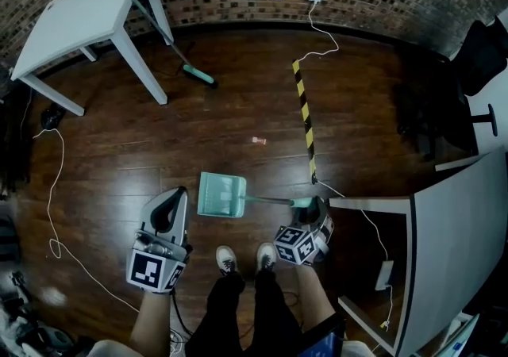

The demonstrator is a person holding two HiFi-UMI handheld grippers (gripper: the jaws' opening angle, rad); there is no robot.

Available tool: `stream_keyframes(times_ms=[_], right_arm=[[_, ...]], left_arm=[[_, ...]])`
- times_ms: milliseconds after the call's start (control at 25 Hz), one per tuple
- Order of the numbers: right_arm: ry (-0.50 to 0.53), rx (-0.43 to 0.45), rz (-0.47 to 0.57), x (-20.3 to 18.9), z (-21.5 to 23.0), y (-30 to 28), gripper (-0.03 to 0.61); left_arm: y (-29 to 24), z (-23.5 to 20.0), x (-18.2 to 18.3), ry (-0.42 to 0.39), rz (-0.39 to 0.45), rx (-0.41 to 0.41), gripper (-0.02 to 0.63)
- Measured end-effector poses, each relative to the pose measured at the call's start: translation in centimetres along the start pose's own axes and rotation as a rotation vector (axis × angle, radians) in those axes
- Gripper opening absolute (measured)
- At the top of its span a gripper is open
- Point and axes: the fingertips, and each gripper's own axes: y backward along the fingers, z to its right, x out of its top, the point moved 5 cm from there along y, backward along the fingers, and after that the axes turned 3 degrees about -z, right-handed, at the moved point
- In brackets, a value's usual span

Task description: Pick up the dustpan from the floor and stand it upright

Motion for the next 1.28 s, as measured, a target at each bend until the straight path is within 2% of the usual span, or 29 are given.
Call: stream_keyframes(times_ms=[80,200,320,560,640,720,800,960,1200,1280], right_arm=[[0.037,0.022,-0.023,1.1,-0.7,0.6,0.151],[0.071,0.097,-0.045,3.0,-2.4,2.4,0.208],[0.086,0.155,-0.040,4.7,-4.4,4.8,0.230],[0.070,0.236,0.059,9.1,-6.7,7.4,0.230],[0.026,0.250,0.113,11.0,-6.2,8.1,0.229],[-0.034,0.249,0.162,13.0,-4.7,9.2,0.173],[-0.085,0.230,0.202,14.6,-3.1,10.1,0.155],[-0.179,0.199,0.260,16.7,0.1,12.3,0.073],[-0.300,0.192,0.407,21.4,5.2,17.1,-0.010],[-0.325,0.199,0.474,23.1,7.0,19.2,-0.018]], left_arm=[[0.6,-0.6,2.0,0.005,-0.001,-0.005,0.011],[1.7,-1.6,5.0,0.024,0.001,-0.001,0.011],[2.9,-2.2,7.2,0.032,-0.005,-0.003,0.011],[4.1,-3.0,9.9,0.004,0.022,-0.016,0.011],[4.3,-3.5,10.5,0.000,0.027,-0.016,0.011],[4.5,-3.8,11.2,0.012,0.029,-0.013,0.011],[4.5,-4.0,11.6,0.014,0.030,-0.013,0.011],[5.4,-3.4,12.6,0.007,0.039,-0.023,0.011],[5.8,-2.3,15.9,0.013,0.084,-0.032,0.011],[5.8,-1.8,17.4,0.001,0.104,-0.034,0.011]])
